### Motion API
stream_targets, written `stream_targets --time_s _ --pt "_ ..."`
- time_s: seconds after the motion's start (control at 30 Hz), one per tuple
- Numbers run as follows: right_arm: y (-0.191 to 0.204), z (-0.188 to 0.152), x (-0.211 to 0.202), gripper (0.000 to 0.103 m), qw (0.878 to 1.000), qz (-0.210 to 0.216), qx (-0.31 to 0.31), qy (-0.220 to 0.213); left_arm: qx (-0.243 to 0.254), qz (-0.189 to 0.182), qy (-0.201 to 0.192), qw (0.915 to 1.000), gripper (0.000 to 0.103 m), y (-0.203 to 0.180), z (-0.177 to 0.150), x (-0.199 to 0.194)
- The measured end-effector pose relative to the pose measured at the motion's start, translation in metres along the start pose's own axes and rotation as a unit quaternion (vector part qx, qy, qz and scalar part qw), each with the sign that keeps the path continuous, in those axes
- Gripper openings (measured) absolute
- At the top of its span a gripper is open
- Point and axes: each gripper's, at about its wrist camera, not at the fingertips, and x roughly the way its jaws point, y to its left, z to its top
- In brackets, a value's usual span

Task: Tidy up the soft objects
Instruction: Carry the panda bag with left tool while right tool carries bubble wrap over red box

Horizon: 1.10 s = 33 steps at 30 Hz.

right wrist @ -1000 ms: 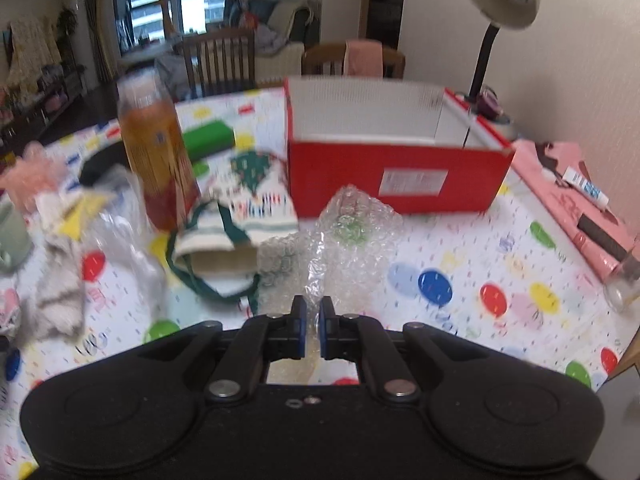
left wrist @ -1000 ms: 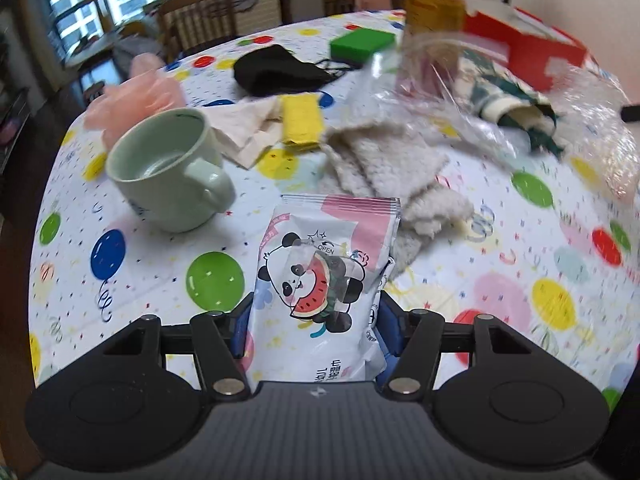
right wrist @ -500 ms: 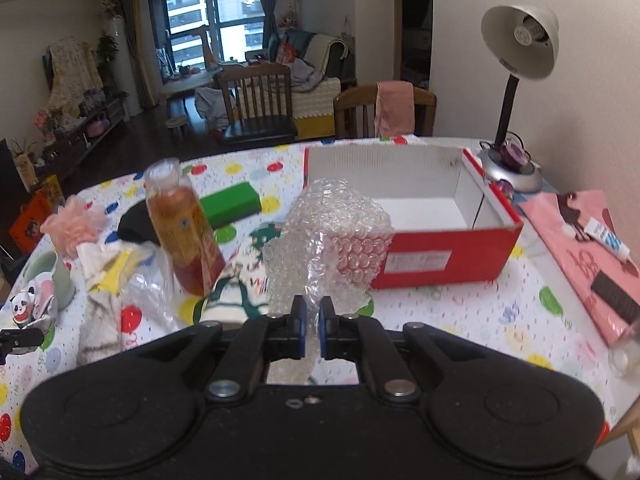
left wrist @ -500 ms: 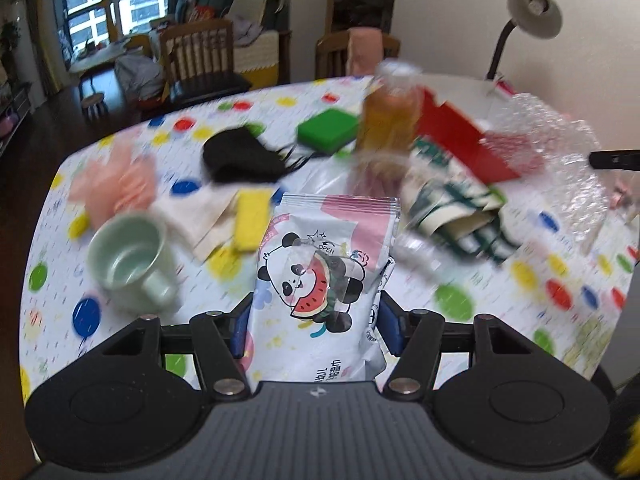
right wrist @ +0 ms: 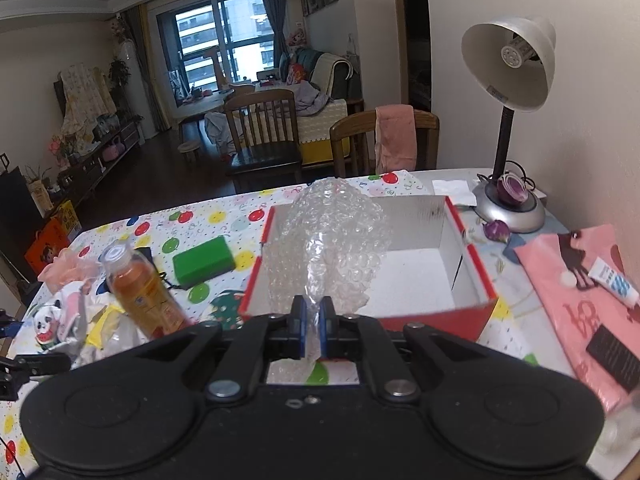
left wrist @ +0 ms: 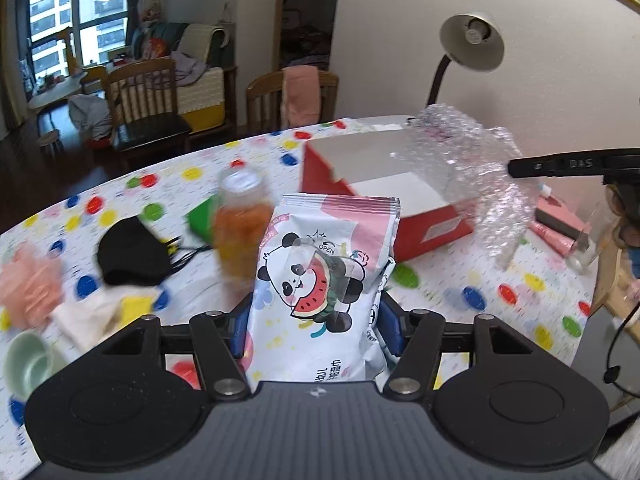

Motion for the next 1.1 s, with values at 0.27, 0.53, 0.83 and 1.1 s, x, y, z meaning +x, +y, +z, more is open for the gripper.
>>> stream_targets --time_s 0.27,0.53,0.83,1.1 --pt "-0.038 0.021 0.026 0.005 1.0 0.007 -0.009 0.001 -0.021 -0.009 0.015 0.9996 0.06 -0.038 0.042 0.053" --pt "-0.068 0.038 0.059 0.005 1.0 0.015 -0.017 0.02 -0.031 -0.002 0.031 0.999 0.06 -0.067 0.086 0.1" --pt "-0.089 0.056 0.106 0.005 0.998 0.01 -0.029 0.061 -0.037 0.013 0.058 0.9976 0.061 -0.093 0.133 0.16" --pt "-0.091 0.063 0.149 0.005 0.992 0.012 -0.061 0.113 -0.046 0.041 0.095 0.9936 0.061 -0.106 0.155 0.22"
